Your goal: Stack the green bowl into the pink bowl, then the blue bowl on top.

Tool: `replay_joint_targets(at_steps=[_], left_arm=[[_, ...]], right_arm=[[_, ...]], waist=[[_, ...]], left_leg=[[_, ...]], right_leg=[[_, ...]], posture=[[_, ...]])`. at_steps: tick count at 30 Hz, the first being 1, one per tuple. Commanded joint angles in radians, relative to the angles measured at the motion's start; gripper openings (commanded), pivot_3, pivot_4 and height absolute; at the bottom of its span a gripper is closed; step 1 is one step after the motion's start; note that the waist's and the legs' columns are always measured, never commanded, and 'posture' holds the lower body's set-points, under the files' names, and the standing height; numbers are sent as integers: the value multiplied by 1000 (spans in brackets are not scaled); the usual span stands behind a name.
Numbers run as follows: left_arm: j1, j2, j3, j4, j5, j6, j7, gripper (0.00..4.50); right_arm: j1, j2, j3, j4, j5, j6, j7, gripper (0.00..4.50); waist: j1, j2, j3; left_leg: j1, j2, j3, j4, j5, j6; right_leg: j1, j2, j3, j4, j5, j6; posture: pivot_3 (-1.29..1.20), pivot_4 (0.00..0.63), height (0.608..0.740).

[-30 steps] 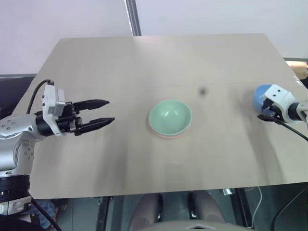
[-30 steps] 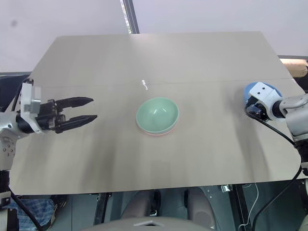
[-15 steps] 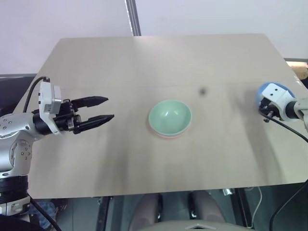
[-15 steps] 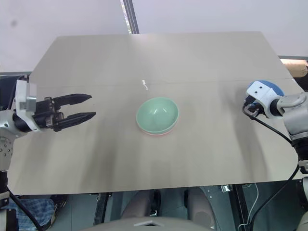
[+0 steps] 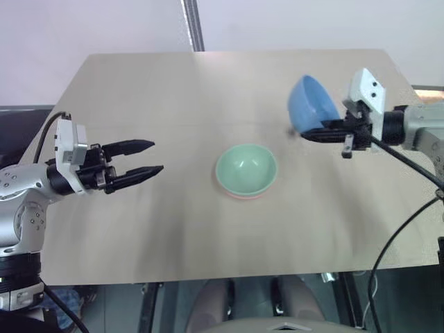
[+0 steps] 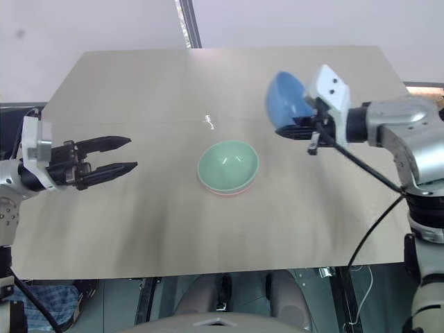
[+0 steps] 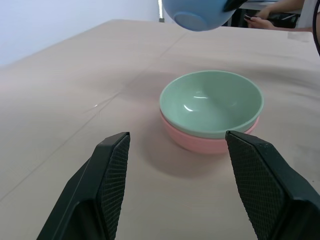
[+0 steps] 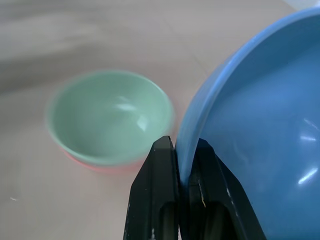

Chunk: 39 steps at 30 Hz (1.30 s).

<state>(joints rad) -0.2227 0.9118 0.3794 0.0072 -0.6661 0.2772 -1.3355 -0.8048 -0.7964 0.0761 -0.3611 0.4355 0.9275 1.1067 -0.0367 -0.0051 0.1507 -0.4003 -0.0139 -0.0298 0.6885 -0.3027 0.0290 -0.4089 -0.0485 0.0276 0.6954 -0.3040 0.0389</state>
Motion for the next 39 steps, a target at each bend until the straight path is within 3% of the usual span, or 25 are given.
replay_joint_targets(at_steps=[1,8,14,15,16,22,24,31,35,39], left_arm=[[-18,1,3,11,5,-27,-20,3220],[-33,-3,-4,45,15,-44,-42,3220],[-28,0,-2,43,14,-39,-39,3220],[-26,1,-1,42,13,-39,-38,3220],[-23,1,1,39,13,-38,-36,3220],[-2,5,13,34,10,-43,-41,3220],[3,6,16,36,9,-47,-44,3220],[11,8,25,40,8,-54,-50,3220],[32,11,47,30,3,-50,-45,3220],[81,18,85,5,3,7,19,3220]], right_arm=[[-31,30,94,-102,11,-18,-8,54],[-54,113,288,-115,-91,-74,-77,54],[-85,177,365,-129,-131,-33,-133,54],[-84,182,371,-135,-132,-30,-135,872],[-84,186,374,-140,-129,-23,-137,1085],[-99,217,343,-128,-105,5,-160,3927],[-109,226,318,-114,-90,28,-168,4429],[-97,153,140,-92,49,70,-89,4429],[77,88,-72,-48,146,-12,-29,4429],[293,-22,-186,-4,107,-164,26,4429]], waist=[[-1,0,0],[-3,0,0],[-5,-1,0],[-5,-1,0],[-5,-1,0],[-5,-1,0],[-5,-1,0],[-3,-1,0],[-1,-4,-2],[1,-4,-2]], left_leg=[[0,0,0,0,0,0],[0,0,0,0,0,0],[0,0,0,0,0,0],[0,0,0,0,0,0],[0,0,0,0,0,0],[0,0,-1,0,0,0],[0,0,-1,0,0,0],[0,-1,-1,0,0,0],[0,-1,-2,0,0,0],[0,-2,-2,0,0,0]], right_leg=[[0,0,0,0,0,0],[0,0,0,0,0,0],[0,0,-1,0,0,0],[0,0,-1,0,0,0],[0,0,-1,0,0,0],[0,0,-1,0,0,0],[0,0,-1,0,0,0],[0,0,-2,0,0,0],[1,-1,-3,-1,0,0],[1,-2,-3,-1,0,0]], posture=[[0,150,740],[0,150,740],[0,150,740],[0,150,740],[0,150,740],[0,150,740],[0,150,740],[0,150,740],[0,150,740],[0,150,740]])
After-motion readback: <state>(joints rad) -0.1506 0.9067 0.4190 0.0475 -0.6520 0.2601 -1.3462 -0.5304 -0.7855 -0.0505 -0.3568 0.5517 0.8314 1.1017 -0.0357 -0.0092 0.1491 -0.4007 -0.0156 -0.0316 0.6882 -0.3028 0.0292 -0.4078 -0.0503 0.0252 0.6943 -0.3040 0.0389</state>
